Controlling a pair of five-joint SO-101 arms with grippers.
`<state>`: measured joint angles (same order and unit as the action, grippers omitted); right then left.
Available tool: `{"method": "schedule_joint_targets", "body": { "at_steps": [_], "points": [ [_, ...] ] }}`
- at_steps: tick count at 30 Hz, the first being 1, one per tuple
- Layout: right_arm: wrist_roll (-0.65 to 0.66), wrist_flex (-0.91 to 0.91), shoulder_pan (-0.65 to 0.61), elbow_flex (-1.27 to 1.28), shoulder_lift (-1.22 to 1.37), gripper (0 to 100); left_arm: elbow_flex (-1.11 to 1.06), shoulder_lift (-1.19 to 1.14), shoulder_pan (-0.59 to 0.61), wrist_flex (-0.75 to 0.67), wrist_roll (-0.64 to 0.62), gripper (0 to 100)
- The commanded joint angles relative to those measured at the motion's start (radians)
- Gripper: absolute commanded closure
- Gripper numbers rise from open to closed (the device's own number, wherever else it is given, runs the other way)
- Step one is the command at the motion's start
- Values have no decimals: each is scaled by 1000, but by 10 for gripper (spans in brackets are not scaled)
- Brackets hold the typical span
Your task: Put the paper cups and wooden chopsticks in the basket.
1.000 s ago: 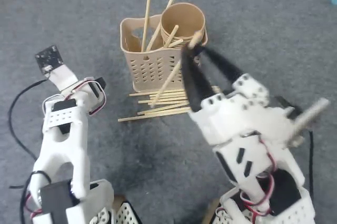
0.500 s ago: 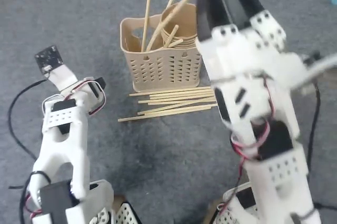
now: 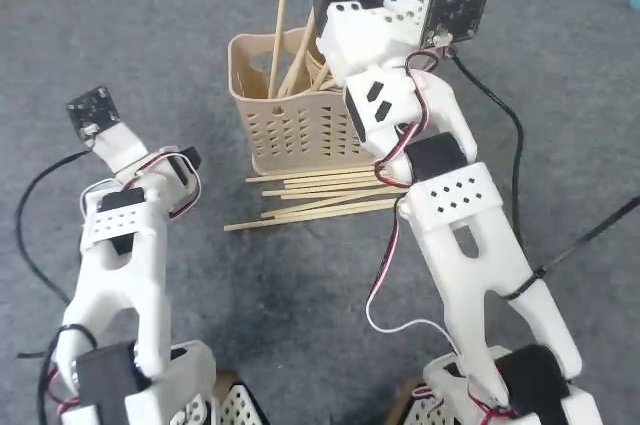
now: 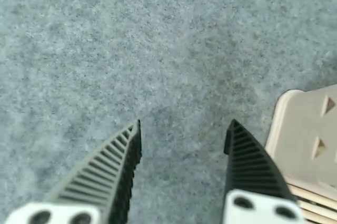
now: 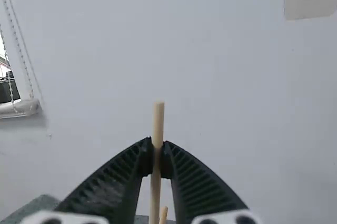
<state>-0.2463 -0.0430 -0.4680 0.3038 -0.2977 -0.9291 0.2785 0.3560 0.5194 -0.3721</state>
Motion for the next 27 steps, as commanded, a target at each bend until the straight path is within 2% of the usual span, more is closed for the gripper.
{"method": "schedule_joint_targets", "body": {
  "at_steps": [1, 4, 9, 14, 16, 23, 27],
  "points": [
    [-9, -24, -15, -58, -10, 991, 18, 0, -3, -23, 12, 761],
    [-9, 48, -28, -57, -2, 988, 18, 0, -3, -23, 12, 761],
    [-9, 277, -68, -55, 2, 980, 18, 0, -3, -23, 12, 761],
    [28, 389, -110, -69, -18, 835, 18, 0, -3, -23, 12, 761],
    [52, 447, -119, -100, -45, 808, 18, 0, -3, -23, 12, 761],
    [52, 704, -122, -209, -291, 870, 18, 0, -3, -23, 12, 761],
    [54, 983, -116, -195, -496, 926, 18, 0, -3, -21, 12, 761]
  ]
}}
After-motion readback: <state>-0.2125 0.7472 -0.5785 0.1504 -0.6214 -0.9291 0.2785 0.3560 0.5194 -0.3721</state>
